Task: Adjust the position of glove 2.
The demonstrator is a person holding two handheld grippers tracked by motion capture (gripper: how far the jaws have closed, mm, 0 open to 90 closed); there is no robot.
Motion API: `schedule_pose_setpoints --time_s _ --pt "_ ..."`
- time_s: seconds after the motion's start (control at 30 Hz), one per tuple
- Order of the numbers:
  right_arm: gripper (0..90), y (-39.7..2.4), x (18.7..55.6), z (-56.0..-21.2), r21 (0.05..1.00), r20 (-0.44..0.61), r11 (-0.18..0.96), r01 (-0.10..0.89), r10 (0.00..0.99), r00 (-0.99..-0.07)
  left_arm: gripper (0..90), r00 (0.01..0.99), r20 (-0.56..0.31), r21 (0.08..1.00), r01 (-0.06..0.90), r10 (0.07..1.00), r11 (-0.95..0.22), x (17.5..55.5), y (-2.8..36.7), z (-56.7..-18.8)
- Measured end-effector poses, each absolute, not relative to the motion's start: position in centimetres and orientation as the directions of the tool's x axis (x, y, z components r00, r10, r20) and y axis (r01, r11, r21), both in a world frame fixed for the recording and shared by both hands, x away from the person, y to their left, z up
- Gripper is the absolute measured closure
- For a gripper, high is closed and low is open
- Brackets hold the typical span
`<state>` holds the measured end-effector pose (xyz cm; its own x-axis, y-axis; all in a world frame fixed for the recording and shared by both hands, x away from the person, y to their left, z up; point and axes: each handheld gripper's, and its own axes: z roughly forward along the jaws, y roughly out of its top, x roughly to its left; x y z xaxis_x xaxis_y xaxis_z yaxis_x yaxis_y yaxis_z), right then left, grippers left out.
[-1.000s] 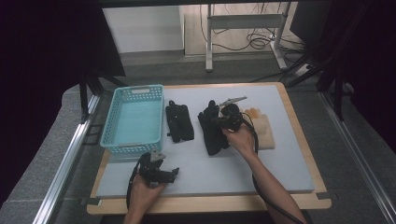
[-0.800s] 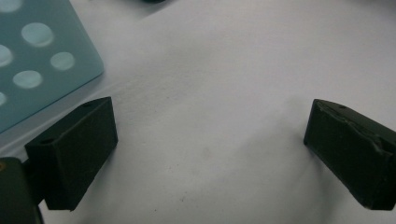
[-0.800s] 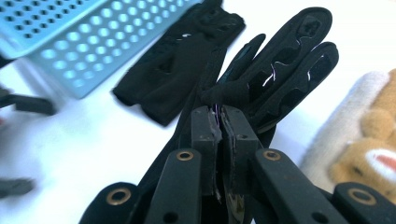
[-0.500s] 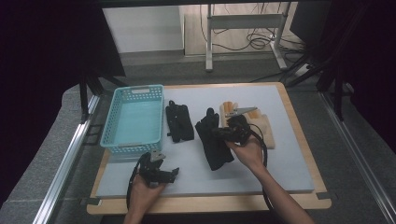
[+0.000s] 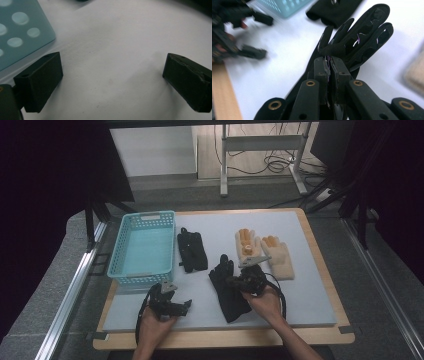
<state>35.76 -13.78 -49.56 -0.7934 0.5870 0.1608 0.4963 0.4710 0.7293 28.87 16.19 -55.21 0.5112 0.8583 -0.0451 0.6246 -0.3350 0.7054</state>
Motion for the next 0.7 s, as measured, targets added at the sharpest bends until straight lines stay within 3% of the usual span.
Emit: schedule_pose_setpoints --time_s 0.07,0.23,0.43,0.63,0.7 --pt "78.7 -13.8 35.7 -50.6 0.716 0.151 0.487 0.500 0.590 -0.793 3.3 0.511 -0.045 0.706 0.625 0.858 -0.335 28.9 16.2 -55.2" --pt "56.2 -14.3 35.6 -50.4 0.709 0.073 0.528 0.467 0.604 -0.793 3.3 0.511 -0.045 0.706 0.624 0.859 -0.334 28.9 16.2 -55.2" --pt "53.4 -16.1 35.6 -49.5 0.718 0.023 0.531 0.449 0.627 -0.778 3.4 0.510 -0.045 0.707 0.624 0.859 -0.333 28.9 16.2 -55.2" --pt "83.9 -19.2 35.4 -50.7 0.695 0.091 0.524 0.492 0.614 -0.784 3.4 0.509 -0.045 0.707 0.624 0.860 -0.332 28.8 16.2 -55.2" --pt "88.4 -19.8 35.1 -51.2 0.694 0.098 0.525 0.492 0.608 -0.788 3.4 0.509 -0.046 0.707 0.624 0.860 -0.332 28.8 16.2 -55.2"
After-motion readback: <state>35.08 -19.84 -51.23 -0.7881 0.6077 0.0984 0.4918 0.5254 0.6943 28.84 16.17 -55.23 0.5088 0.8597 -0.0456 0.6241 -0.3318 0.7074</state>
